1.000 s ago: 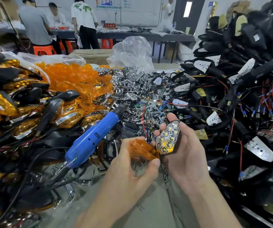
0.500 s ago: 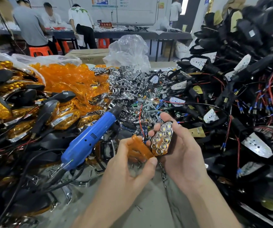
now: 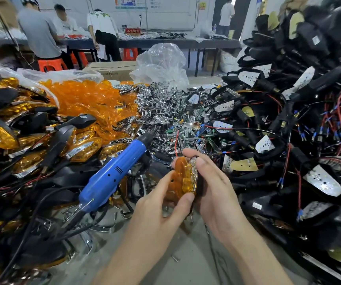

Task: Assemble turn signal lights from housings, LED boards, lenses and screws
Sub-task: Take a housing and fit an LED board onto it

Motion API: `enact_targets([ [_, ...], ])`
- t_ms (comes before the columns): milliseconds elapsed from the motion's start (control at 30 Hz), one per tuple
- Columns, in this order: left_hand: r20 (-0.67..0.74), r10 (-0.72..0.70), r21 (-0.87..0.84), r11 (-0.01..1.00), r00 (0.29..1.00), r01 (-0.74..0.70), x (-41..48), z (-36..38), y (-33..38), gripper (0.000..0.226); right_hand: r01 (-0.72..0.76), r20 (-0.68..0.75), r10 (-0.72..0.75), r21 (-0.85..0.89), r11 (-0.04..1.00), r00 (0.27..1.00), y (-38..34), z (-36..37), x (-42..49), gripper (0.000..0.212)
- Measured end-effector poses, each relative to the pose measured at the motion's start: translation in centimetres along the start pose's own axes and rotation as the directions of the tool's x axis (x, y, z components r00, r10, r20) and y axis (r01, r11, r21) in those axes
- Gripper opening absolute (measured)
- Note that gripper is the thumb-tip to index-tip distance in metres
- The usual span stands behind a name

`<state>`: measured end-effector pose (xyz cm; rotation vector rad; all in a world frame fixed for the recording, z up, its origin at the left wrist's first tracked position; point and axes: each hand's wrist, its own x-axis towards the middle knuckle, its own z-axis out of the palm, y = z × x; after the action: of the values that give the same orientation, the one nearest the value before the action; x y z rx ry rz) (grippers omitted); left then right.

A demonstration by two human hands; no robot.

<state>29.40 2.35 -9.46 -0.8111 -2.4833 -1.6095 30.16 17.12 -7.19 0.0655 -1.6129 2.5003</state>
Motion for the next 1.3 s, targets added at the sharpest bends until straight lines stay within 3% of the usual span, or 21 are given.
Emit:
enact_targets([
  [467, 0.055, 0.028, 0.005, 1.0, 0.998, -0.028, 0.1, -0.1, 0.0, 0.053, 0.011, 0.008, -0.011, -0.017, 1.0, 1.0, 0.5, 0.3, -0.1, 0.036],
  [833, 0.078, -0.004, -0.033, 0.999, 0.997, 0.006, -0.1, 0.0, 0.2, 0.053, 0.185, -0.005, -0.196, -0.315, 0.931, 0.981, 0.2, 1.1, -0.7, 0.02],
  [1167, 0.09, -0.045, -0.121, 0.991, 0.995, 0.056, 0.3, 0.1, 0.7, 0.051, 0.074, -0.09, -0.097, -0.226, 0.971, 0.991, 0.2, 1.2, -0.4, 0.035],
  [1300, 0.05, -0.027, 0.044, 0.999, 0.998, 0.025, 0.9, 0.6, 0.7, 0.061, -0.001, -0.144, -0.005, -0.038, 0.999, 0.99, 0.0, 1.6, 0.1, 0.037],
])
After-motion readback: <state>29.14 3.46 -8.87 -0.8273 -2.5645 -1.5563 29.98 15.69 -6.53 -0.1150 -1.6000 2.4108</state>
